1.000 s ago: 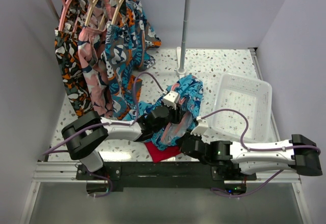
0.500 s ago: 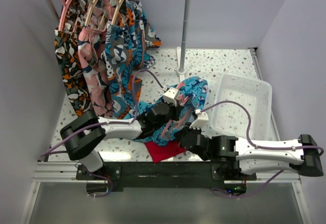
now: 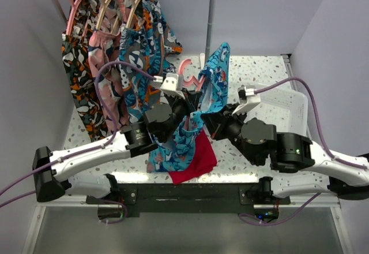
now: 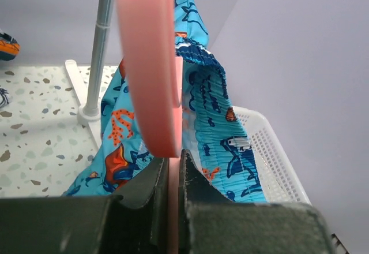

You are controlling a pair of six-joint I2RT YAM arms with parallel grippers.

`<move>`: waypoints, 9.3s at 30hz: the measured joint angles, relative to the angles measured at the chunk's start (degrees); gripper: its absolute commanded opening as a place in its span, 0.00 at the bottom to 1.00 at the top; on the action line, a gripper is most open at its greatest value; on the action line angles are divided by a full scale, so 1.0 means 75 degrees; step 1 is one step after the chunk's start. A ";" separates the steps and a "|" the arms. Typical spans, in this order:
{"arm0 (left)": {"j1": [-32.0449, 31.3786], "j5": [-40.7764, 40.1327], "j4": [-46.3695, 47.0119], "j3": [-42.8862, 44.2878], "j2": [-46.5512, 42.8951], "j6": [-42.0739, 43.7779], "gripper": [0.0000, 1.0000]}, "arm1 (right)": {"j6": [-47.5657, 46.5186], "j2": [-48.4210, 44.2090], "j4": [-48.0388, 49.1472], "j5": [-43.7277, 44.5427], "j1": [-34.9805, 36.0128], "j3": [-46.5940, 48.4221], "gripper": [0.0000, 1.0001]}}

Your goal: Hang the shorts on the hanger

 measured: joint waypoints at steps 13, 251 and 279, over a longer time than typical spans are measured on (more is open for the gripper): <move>-0.0099 0.0551 -0.3990 0.2570 -0.0315 0.0061 0.00 | -0.1090 0.0644 -0.0143 -0.0930 -0.0181 0.0676 0.15; 0.1361 0.2267 -0.8950 0.2847 -0.3797 0.1262 0.00 | -0.3028 0.1425 0.0927 -0.1603 -0.3480 0.1209 0.86; 0.1399 0.0522 -0.8906 0.4948 0.0026 0.0997 0.00 | -0.1358 0.1527 0.0743 -0.3771 -0.5007 -0.1061 0.87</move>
